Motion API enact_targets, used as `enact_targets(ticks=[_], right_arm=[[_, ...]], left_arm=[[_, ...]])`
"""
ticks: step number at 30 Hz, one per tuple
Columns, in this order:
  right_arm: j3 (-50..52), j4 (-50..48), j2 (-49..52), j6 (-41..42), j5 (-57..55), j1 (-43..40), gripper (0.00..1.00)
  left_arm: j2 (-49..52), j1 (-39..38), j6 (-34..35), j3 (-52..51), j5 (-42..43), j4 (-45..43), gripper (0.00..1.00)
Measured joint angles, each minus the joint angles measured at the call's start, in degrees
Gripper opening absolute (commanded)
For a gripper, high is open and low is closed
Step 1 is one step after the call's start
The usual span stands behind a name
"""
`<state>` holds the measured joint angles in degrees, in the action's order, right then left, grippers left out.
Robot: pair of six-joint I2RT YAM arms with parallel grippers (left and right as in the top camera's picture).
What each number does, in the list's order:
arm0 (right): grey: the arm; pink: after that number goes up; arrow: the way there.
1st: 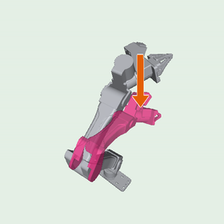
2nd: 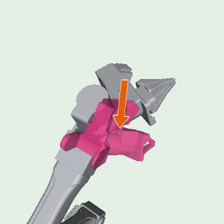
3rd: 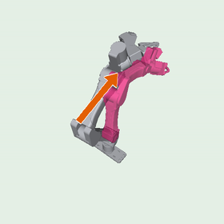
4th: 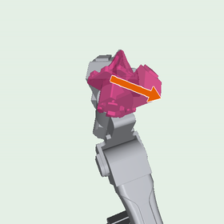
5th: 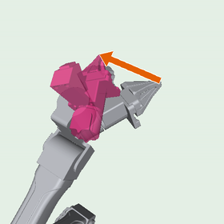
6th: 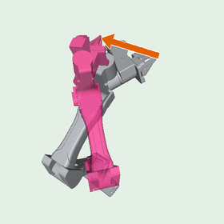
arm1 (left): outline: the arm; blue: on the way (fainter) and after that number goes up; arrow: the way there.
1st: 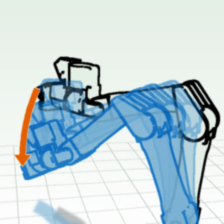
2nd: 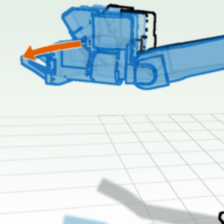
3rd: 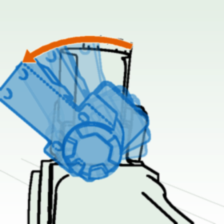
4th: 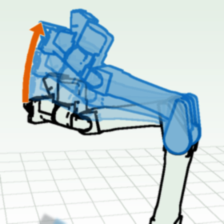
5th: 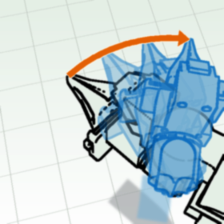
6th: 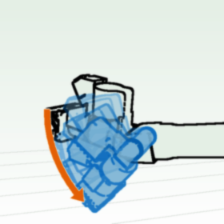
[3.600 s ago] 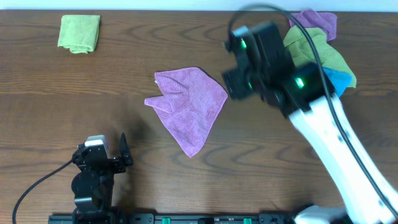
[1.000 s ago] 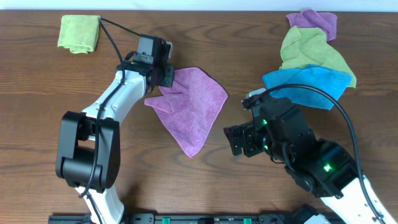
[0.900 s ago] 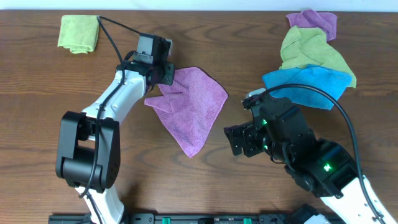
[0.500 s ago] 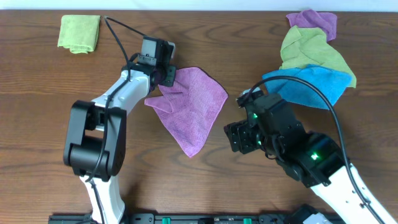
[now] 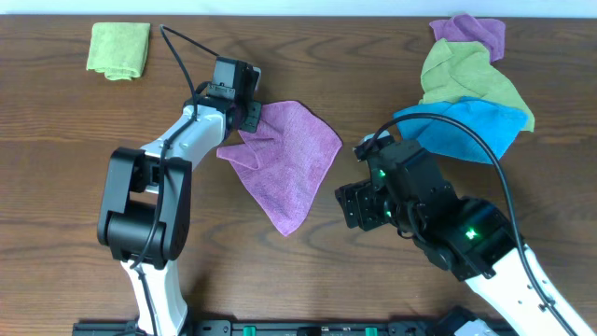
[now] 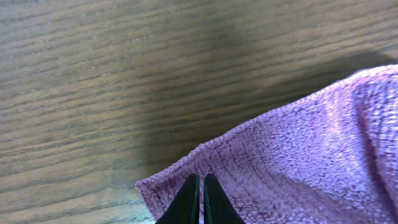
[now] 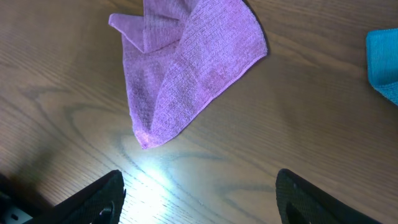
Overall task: Fold the cloth
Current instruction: 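Grasp the pink cloth's left corner with left gripper, right corner with right, then pull the two corners apart to spread the pink cloth flat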
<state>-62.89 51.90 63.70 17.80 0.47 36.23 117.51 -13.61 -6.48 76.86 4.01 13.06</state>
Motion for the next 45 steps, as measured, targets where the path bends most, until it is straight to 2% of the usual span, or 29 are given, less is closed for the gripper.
enact_targets(ticks=[5,7,9,10,12,13,21,33,40,45], right_arm=[[0.0,-0.2,0.1,0.0,0.0,0.0,0.78],[0.0,-0.2,0.4,0.0,0.5,0.0,0.75],[0.0,-0.3,1.6,0.0,1.7,0.0,0.61],[0.0,-0.8,2.6,0.4,2.9,0.0,0.51],[0.5,-3.2,5.0,0.0,5.4,0.0,0.09],[0.9,-4.7,6.2,0.0,6.7,0.0,0.02],[4.8,-12.3,20.1,-0.3,14.7,4.0,0.02],[4.8,-22.5,35.1,-1.6,16.0,4.5,0.02],[4.8,-25.4,41.3,-1.7,16.3,4.5,0.02],[4.8,-25.7,42.1,-1.7,15.3,4.5,0.01]], left_arm=[[1.9,0.0,0.0,0.0,-0.2,-0.6,0.05],[2.9,0.0,0.0,0.0,-0.2,-0.8,0.06],[2.9,0.0,0.0,0.0,-0.2,-1.2,0.06],[3.0,0.0,0.0,0.0,-0.4,-1.4,0.06],[3.0,0.0,0.0,0.0,-0.5,-1.9,0.06],[3.1,0.0,0.0,0.0,-0.6,-2.1,0.06],[3.1,0.1,-1.0,0.0,-3.6,-2.6,0.06],[3.1,0.5,-1.2,0.3,-4.5,-0.9,0.05],[3.1,0.5,-1.3,0.7,-4.5,0.5,0.06],[3.1,0.6,-1.3,1.4,-4.9,3.1,0.06]])
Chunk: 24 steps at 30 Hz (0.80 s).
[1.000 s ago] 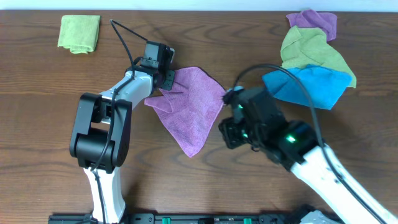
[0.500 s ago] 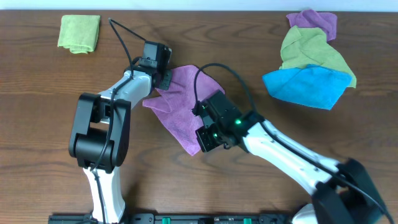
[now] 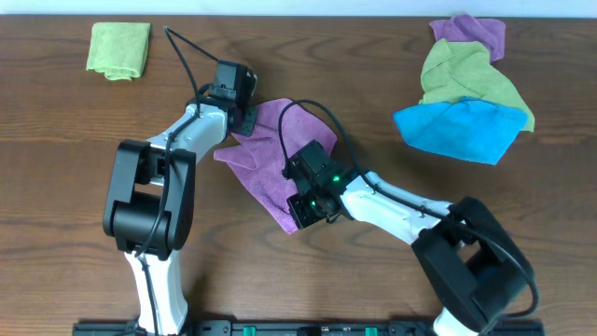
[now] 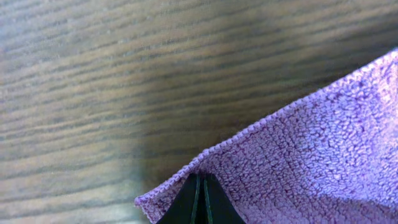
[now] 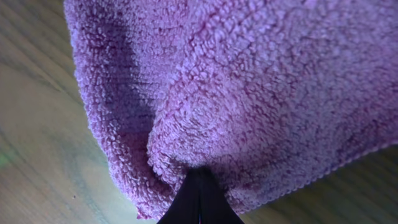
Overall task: Fold the cloth
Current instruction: 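Pull the two corners apart to spread the pink cloth flat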
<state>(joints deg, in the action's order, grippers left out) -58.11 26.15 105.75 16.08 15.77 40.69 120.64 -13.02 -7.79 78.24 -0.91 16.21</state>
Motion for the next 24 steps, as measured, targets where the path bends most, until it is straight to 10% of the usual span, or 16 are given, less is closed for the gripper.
enact_targets(ticks=[24], right_arm=[[-1.2,13.0,-1.2,-0.4,-7.7,-9.6,0.01]], left_arm=[[-0.3,8.6,-6.4,0.5,0.0,2.4,0.06]])
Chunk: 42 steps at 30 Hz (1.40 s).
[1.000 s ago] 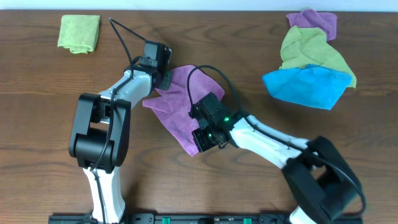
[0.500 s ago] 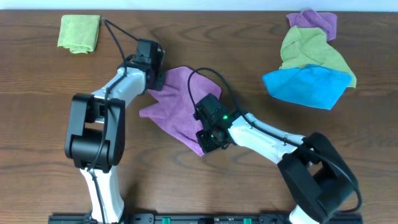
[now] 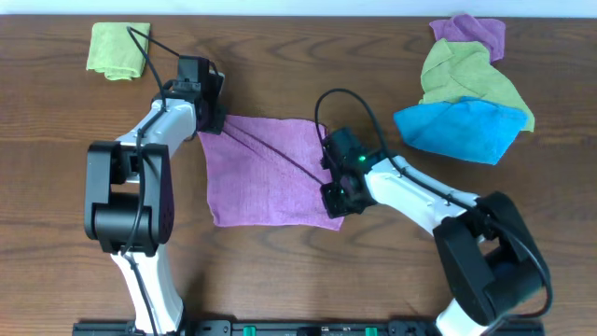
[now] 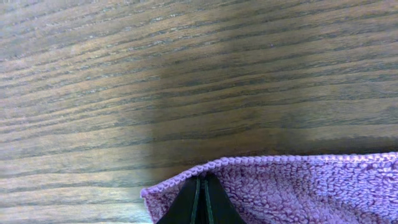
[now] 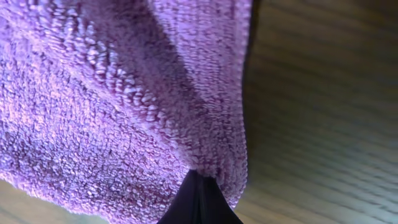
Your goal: Fold the cloth
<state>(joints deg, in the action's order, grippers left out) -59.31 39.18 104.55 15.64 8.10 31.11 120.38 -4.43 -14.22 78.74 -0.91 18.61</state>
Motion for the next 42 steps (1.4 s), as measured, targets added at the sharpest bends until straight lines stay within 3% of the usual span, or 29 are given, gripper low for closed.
enact_targets(ticks=[10,15,18,20,23,27,31,42], right_arm=[[-2.3,5.3,-0.1,-1.0,0.6,-0.6,0.01],[-6.4,9.4,-5.5,-2.9,1.4,-0.6,0.02],[-9.3,7.8,-12.4,-4.3,1.3,-0.6,0.01],[-10.4,5.2,-15.8,-4.8,0.9,-0.7,0.01],[-11.4,0.4,-18.1,-5.2,0.3,-1.5,0.01],[-11.4,-2.9,-14.0,-5.1,0.0,-2.6,0.01],[-11.3,-6.7,-6.9,-6.1,0.2,-2.6,0.01],[-11.2,-18.3,2.6,-11.0,2.2,-6.5,0.01]], left_arm=[[0.0,0.6,-0.4,0.0,-1.0,0.0,0.06],[-1.2,0.7,2.7,-0.3,-1.3,2.6,0.06],[-4.9,0.9,4.7,-0.9,-1.0,3.9,0.1],[-8.8,1.0,5.7,-1.0,-0.1,4.7,0.2],[-18.1,1.0,9.0,-1.0,4.6,8.0,0.17],[-25.5,0.9,12.7,-0.5,12.3,17.5,0.09],[-23.5,0.7,14.7,-1.3,17.0,26.6,0.06],[-22.4,-3.3,27.8,-20.0,19.3,24.0,0.06]])
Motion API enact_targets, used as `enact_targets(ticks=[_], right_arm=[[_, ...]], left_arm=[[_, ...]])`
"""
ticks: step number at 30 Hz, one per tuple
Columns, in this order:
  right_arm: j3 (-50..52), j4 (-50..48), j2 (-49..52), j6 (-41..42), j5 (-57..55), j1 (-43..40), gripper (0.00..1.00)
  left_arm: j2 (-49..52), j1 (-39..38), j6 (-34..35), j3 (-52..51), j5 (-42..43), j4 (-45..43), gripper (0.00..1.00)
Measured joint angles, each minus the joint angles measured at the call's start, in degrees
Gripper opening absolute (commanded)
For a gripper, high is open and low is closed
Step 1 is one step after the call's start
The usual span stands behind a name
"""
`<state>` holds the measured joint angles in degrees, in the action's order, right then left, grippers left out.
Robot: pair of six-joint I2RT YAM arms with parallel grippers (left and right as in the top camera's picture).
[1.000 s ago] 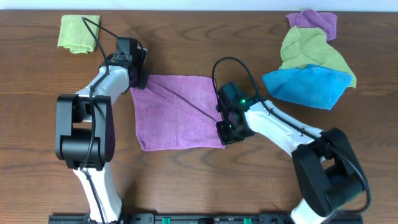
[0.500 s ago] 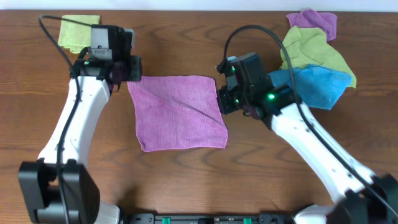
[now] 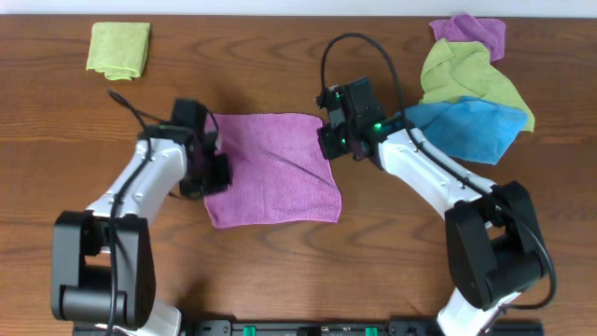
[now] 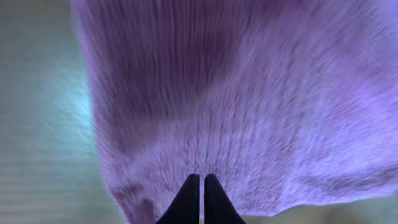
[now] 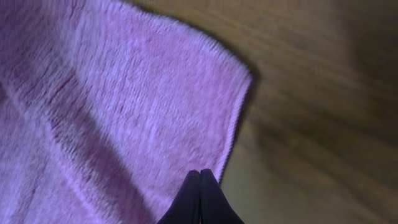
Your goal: Fold the cloth
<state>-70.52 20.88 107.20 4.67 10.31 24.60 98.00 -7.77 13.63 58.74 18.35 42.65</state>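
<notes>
The purple cloth lies spread flat as a rough square in the middle of the wooden table. My left gripper sits over the cloth's left edge, shut. The blurred left wrist view shows its tips above the purple cloth with only a hairline slit between them. My right gripper is over the right edge near the far right corner. In the right wrist view its tips are pressed together just inside the hem of the cloth. No fold of cloth shows between either pair of fingers.
A folded light green cloth lies at the far left corner. A pile of purple, green and blue cloths lies at the far right, close behind the right arm.
The cloth has stayed in place. My left gripper has left the far left corner and is now halfway down the left edge. My right gripper has left the near right corner for the far right.
First the cloth lay crumpled, my left gripper shut on one corner and my right gripper open and apart. Then my right gripper was shut on the near tip. Then both held opposite corners with the cloth spread square. Now both have let go and the cloth lies flat.
</notes>
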Motion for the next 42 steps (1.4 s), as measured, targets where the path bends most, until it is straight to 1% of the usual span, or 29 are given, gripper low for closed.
enact_targets(ticks=[4,8,17,25,33,42], right_arm=[[0.0,-3.8,0.9,-0.8,0.9,-0.2,0.01],[0.0,-6.9,3.8,-0.7,2.8,-0.2,0.01],[0.0,-8.8,7.1,1.0,5.1,1.9,0.01],[0.0,-9.1,9.2,2.3,5.3,3.3,0.01],[-0.5,-4.3,10.2,2.5,5.5,3.4,0.02],[-1.7,6.8,8.9,2.5,5.6,7.8,0.01]], left_arm=[[0.0,-4.5,3.1,-2.3,-0.4,-1.7,0.06],[0.0,-7.8,5.2,-2.3,-4.1,-2.1,0.06],[0.0,-8.1,6.1,-2.7,-12.7,-1.8,0.06],[-0.7,-8.1,7.0,-7.9,-14.8,-5.8,0.06],[-1.7,-8.1,7.6,-9.1,-14.8,-6.5,0.06],[-1.7,-8.1,9.8,-9.4,-15.3,1.6,0.06]])
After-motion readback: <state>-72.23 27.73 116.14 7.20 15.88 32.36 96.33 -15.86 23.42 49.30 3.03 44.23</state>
